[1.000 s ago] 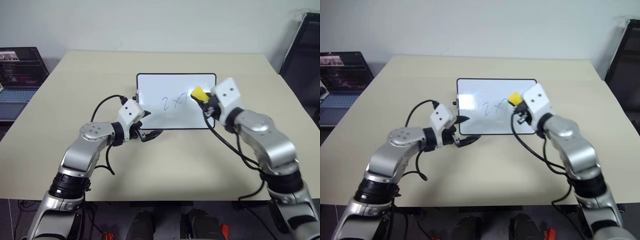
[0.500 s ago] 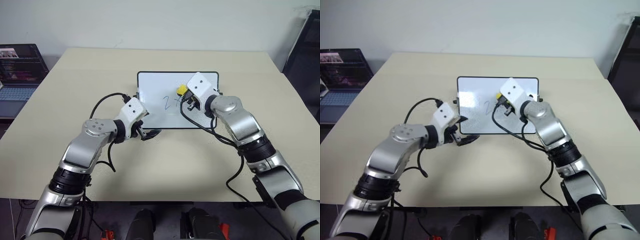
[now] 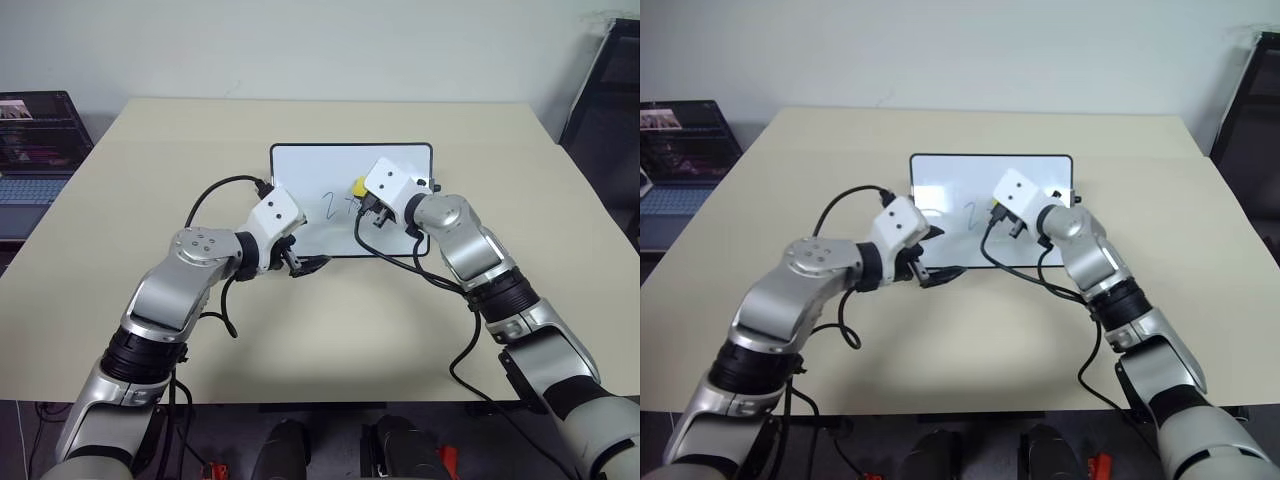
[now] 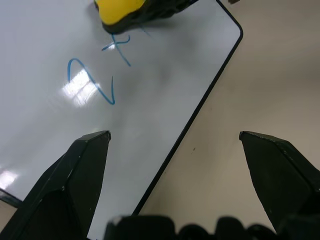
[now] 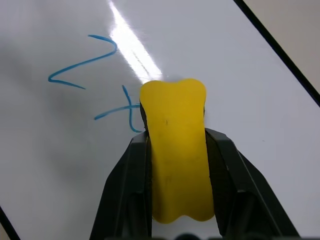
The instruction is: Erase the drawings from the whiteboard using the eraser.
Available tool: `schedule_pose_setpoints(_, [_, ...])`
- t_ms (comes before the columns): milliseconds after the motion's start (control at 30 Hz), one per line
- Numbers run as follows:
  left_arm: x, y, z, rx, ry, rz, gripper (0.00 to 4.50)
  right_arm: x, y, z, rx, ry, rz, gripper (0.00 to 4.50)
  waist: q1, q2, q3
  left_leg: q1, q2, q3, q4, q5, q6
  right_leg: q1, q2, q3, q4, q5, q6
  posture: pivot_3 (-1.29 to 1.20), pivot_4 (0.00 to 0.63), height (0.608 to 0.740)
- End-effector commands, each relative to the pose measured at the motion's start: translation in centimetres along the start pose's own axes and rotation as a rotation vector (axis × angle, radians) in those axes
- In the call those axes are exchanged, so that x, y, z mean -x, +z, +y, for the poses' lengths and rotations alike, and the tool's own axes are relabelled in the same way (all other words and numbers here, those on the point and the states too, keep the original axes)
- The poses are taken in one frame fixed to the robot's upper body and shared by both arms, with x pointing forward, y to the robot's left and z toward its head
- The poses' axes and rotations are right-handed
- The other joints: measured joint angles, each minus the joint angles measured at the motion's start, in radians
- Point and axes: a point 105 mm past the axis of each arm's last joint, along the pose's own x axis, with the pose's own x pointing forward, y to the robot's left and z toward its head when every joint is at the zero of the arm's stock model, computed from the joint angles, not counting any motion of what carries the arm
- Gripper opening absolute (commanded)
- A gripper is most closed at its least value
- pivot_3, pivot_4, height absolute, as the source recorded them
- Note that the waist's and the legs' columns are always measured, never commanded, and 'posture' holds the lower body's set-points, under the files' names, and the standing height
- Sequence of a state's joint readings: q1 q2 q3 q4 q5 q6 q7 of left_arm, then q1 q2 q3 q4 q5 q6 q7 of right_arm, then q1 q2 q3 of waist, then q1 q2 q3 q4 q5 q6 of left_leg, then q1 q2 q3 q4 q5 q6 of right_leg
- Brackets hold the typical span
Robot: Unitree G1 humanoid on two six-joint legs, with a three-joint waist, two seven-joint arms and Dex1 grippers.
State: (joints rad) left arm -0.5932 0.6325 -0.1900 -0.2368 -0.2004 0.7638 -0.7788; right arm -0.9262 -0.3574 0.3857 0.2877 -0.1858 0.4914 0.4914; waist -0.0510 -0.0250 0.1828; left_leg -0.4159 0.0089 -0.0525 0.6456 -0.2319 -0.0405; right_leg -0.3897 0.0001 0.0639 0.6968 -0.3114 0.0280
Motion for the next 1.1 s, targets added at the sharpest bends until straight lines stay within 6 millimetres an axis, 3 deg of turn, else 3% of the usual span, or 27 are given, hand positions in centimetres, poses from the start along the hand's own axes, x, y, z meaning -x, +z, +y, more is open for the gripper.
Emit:
schedule_pose_setpoints(33, [0.5, 0.9, 0.1, -0.031, 0.004, -0.026, 4.50, 0.7, -0.9, -1.2, 0.030, -0.033, 0.022, 1.12, 0.001, 0.000, 0.000, 0.000, 0.000, 0.000, 0.000, 0.000, 0.000, 0.000, 0.000, 0.000, 0.000, 0.000, 0.000, 0.00, 0.150, 0.740])
schedule_pose_setpoints(267, [0.3, 0.8, -0.4, -0.033, -0.018, -0.030, 4.50, -0.1, 0.6, 0.1, 0.027, 0.004, -0.018, 1.12, -0.001, 0.000, 0.000, 0.001, 0.000, 0.000, 0.001, 0.000, 0.000, 0.000, 0.000, 0.000, 0.001, 0.000, 0.000, 0.00, 0.150, 0.740])
schedule_pose_setpoints(467, [0.4, 0.3, -0.3, -0.030, -0.013, -0.025, 4.50, 1.1, -2.9, 0.1, 0.030, 0.034, 0.074, 1.12, 0.001, 0.000, 0.000, 0.001, 0.000, 0.000, 0.001, 0.000, 0.000, 0.000, 0.000, 0.000, 0.001, 0.000, 0.000, 0.00, 0.150, 0.740])
schedule_pose_setpoints(767, [0.7, -0.5, -0.1, -0.008, -0.007, -0.018, 4.50, 2.6, -4.6, 3.0, 0.080, 0.168, 0.125, 1.12, 0.005, 0.000, 0.000, 0.003, -0.001, -0.001, 0.002, 0.000, 0.000, 0.003, 0.000, 0.000, 0.002, 0.000, 0.000, 0.00, 0.150, 0.740])
schedule_pose_setpoints(967, [0.8, -0.9, -0.3, -0.009, -0.014, -0.014, 4.50, 1.4, -1.9, -0.1, 0.089, 0.000, 0.044, 1.12, -0.007, 0.000, 0.000, 0.004, 0.000, 0.000, 0.002, 0.001, 0.000, 0.003, 0.000, 0.000, 0.004, 0.000, 0.000, 0.00, 0.150, 0.740])
schedule_pose_setpoints(1100, [0.7, -0.9, -0.7, -0.011, -0.034, -0.018, 4.50, 0.7, -1.2, -0.6, 0.097, -0.008, 0.031, 1.12, -0.005, 0.000, 0.000, 0.005, 0.000, 0.000, 0.001, 0.001, 0.000, 0.003, 0.000, 0.000, 0.005, 0.000, 0.000, 0.00, 0.150, 0.740])
